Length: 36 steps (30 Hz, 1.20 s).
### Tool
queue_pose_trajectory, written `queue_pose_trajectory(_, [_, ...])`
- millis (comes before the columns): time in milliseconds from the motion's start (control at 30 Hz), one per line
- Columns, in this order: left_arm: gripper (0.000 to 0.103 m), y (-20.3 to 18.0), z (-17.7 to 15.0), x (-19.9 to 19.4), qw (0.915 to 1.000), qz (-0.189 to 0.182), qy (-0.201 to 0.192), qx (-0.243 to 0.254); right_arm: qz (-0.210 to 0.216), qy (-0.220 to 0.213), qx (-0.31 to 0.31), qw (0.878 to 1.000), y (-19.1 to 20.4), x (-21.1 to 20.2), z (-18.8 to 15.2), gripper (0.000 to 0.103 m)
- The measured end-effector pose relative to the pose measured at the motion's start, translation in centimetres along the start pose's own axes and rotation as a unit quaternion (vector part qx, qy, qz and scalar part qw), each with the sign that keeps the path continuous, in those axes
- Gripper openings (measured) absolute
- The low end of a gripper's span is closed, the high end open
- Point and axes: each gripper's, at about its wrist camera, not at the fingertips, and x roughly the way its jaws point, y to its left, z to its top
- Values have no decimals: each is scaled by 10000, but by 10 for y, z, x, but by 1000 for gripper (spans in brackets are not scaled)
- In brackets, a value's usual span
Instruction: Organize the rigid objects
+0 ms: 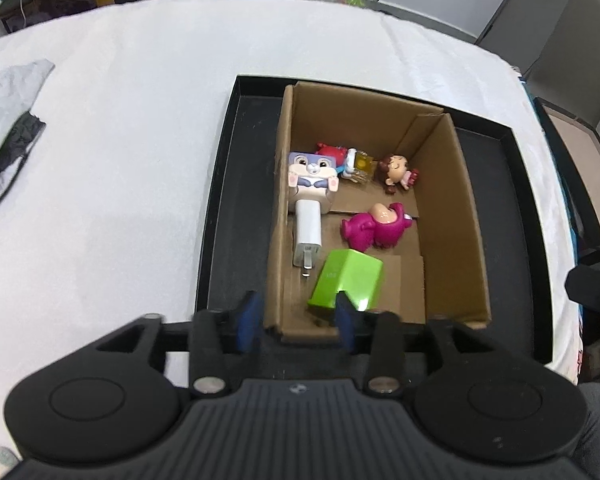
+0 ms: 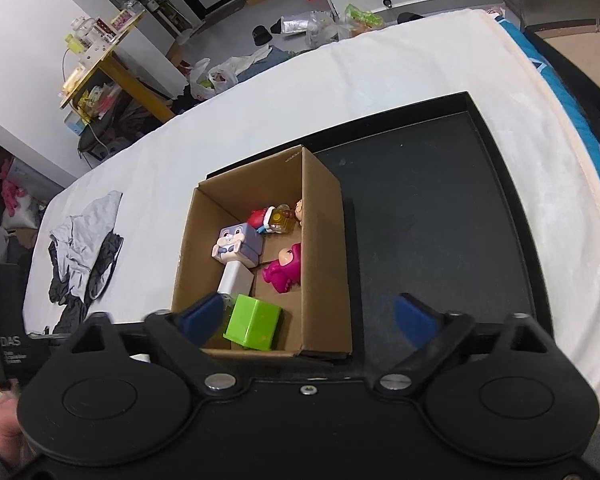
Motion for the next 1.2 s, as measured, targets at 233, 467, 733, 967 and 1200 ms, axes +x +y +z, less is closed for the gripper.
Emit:
queue_pose_trajectory(233, [72,-6,-18,-35,9997,-58,-191,126,-10,-59,-283,9996,8,-17,-14,103])
queue_pose_trajectory(467, [87,-3,-41,-55,9997,-4,-248,89,-165,-153,-747,9970,21,-37,-33,103])
queue_pose_trajectory(733, [97,0,-65,-89,9983,-44,-538,213,-365,-401,-929,9942,29,-62,-55,103])
queue_pose_trajectory(967, [99,-1,-89,-114,9965,-40,-746,378,-282,-585,-804,9946,29,-83,-76,103])
queue_pose_trajectory(1200, [99,-3,-112,-134,9945,-56,-977,378,-318,-699,-755,9942,33,-103,-97,103])
